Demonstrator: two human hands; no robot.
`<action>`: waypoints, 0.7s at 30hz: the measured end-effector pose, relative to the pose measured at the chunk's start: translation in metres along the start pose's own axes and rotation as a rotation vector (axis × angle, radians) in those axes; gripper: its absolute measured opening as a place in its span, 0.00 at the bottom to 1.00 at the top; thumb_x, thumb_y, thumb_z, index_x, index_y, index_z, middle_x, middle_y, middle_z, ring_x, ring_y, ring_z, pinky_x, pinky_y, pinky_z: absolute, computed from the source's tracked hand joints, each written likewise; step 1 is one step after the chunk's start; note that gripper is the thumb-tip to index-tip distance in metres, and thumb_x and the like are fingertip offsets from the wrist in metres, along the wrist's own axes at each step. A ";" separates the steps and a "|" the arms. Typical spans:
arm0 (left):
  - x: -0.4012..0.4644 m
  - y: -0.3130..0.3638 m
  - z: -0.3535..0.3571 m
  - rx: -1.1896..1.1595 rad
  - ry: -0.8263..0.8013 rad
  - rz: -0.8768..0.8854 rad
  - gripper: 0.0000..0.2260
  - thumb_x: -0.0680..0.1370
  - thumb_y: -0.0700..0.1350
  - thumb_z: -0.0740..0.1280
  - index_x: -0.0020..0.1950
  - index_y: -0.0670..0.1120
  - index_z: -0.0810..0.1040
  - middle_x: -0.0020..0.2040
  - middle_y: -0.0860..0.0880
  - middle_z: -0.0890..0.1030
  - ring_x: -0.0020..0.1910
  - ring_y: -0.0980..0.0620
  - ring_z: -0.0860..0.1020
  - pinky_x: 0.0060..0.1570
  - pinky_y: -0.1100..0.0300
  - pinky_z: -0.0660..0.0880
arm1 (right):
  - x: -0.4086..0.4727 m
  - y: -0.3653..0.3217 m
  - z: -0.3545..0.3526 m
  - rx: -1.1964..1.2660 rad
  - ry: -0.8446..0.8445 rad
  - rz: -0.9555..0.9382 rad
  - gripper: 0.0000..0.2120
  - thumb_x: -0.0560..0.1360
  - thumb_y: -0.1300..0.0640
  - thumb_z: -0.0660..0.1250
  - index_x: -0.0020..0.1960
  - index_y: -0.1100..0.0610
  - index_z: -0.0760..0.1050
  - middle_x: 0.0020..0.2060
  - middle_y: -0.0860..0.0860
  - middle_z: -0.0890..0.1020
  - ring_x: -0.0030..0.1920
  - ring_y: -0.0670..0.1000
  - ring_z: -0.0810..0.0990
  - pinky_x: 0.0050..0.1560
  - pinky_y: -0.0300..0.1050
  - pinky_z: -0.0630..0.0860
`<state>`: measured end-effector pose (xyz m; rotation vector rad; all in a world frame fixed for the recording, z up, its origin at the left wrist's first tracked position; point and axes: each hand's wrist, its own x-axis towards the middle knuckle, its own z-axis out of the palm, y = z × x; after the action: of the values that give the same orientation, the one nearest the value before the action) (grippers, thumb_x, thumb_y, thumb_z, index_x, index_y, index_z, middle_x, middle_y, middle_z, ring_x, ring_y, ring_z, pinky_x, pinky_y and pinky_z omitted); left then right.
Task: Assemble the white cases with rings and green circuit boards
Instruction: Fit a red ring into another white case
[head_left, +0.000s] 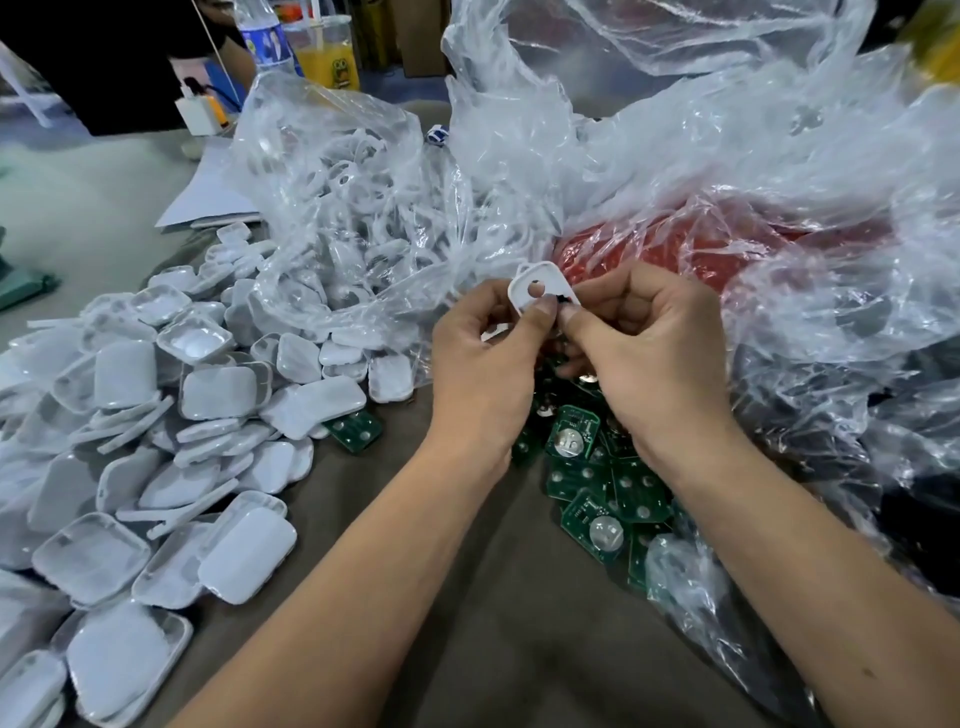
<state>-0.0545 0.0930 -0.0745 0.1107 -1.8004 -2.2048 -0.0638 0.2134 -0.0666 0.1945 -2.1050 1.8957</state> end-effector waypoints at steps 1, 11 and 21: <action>0.001 0.001 -0.001 0.037 0.008 0.029 0.02 0.80 0.38 0.70 0.50 0.42 0.83 0.40 0.46 0.82 0.39 0.48 0.79 0.44 0.45 0.79 | 0.000 -0.002 0.000 -0.033 -0.020 -0.004 0.04 0.76 0.63 0.76 0.45 0.56 0.84 0.35 0.50 0.87 0.32 0.51 0.87 0.32 0.48 0.84; 0.010 -0.001 -0.011 0.085 -0.047 -0.108 0.05 0.77 0.35 0.73 0.50 0.44 0.83 0.42 0.50 0.85 0.33 0.53 0.80 0.41 0.58 0.81 | 0.121 -0.057 -0.056 -0.593 0.166 -0.159 0.06 0.75 0.56 0.72 0.49 0.56 0.86 0.42 0.54 0.87 0.43 0.54 0.87 0.48 0.52 0.85; 0.011 0.001 -0.007 0.207 -0.160 -0.017 0.14 0.76 0.32 0.73 0.57 0.47 0.81 0.52 0.44 0.85 0.33 0.48 0.83 0.36 0.55 0.80 | 0.251 0.000 -0.113 -1.584 -0.299 0.050 0.15 0.79 0.67 0.65 0.64 0.66 0.81 0.62 0.65 0.81 0.61 0.64 0.81 0.61 0.51 0.78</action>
<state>-0.0628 0.0830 -0.0737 -0.0082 -2.1188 -2.0851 -0.2866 0.3498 0.0202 0.0367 -3.0552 -0.2102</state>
